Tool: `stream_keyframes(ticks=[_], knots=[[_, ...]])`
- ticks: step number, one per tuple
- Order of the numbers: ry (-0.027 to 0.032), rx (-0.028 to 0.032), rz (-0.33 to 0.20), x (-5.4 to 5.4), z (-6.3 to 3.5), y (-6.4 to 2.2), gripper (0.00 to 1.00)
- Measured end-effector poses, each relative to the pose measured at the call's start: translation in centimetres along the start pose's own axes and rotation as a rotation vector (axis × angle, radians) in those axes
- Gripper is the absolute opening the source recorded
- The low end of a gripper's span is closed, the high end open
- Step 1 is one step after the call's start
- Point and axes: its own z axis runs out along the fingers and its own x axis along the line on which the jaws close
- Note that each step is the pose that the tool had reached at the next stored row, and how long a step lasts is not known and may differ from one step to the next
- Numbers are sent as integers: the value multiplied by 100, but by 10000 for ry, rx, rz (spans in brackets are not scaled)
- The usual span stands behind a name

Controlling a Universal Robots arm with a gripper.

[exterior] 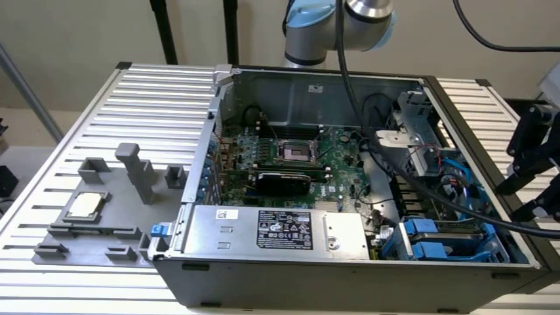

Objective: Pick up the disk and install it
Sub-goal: 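Insert the first disk wire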

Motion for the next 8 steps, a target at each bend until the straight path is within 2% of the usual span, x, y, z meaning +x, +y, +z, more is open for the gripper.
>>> stream_keyframes(ticks=[4,8], knots=[[5,0,-117,-6,75,46,41],[12,44,-247,-23,153,121,41]])
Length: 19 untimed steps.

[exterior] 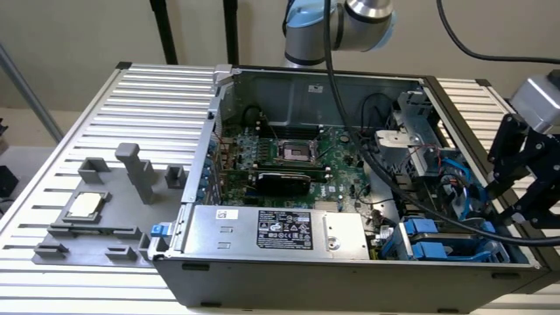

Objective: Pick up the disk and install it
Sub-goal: 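Insert the first disk wire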

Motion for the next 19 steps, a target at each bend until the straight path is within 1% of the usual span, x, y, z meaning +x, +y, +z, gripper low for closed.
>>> stream_keyframes(ticks=[7,12,13,14,15,16,17,18,19], knots=[[8,10,-223,-75,124,25,41],[15,0,-404,-128,163,38,41],[17,-2,-435,-139,167,40,38],[19,-4,-467,-150,171,42,32],[20,-6,-499,-160,175,43,32],[22,-9,-531,-169,178,45,25],[26,-17,-563,-179,180,45,25],[32,-26,-597,-190,182,46,19],[37,-35,-626,-201,183,47,19]])
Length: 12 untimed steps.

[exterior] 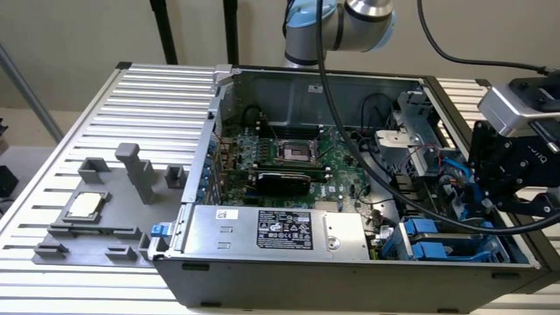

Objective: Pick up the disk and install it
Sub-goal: 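Insert the first disk wire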

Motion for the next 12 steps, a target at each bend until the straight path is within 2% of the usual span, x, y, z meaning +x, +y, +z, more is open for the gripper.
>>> stream_keyframes(ticks=[3,5,8,9,12], knots=[[13,-35,-83,-34,4,0,21],[17,-72,-138,-46,6,8,33],[22,-87,-250,-51,8,55,39],[24,-89,-284,-53,9,76,45],[22,-91,-330,-49,10,139,45]])
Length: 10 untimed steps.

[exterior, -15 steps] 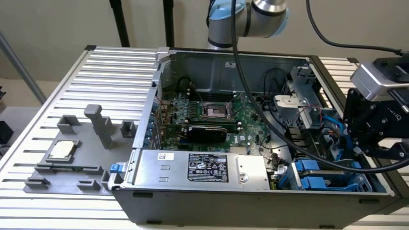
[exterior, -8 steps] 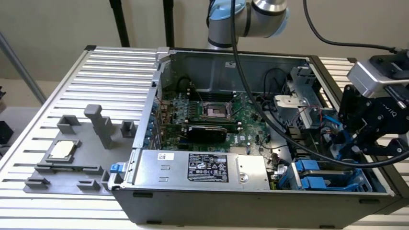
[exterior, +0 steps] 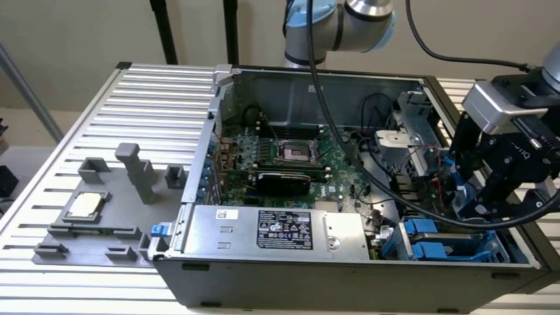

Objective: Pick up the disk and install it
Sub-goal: 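Insert the first disk wire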

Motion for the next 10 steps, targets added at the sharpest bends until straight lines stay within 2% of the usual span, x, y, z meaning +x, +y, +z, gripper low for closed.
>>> stream_keyframes(ticks=[1,3,10], knots=[[-12,2,-1,23,-1,10,45],[-74,10,-6,85,-4,19,45],[-392,55,-21,269,-13,29,45]])
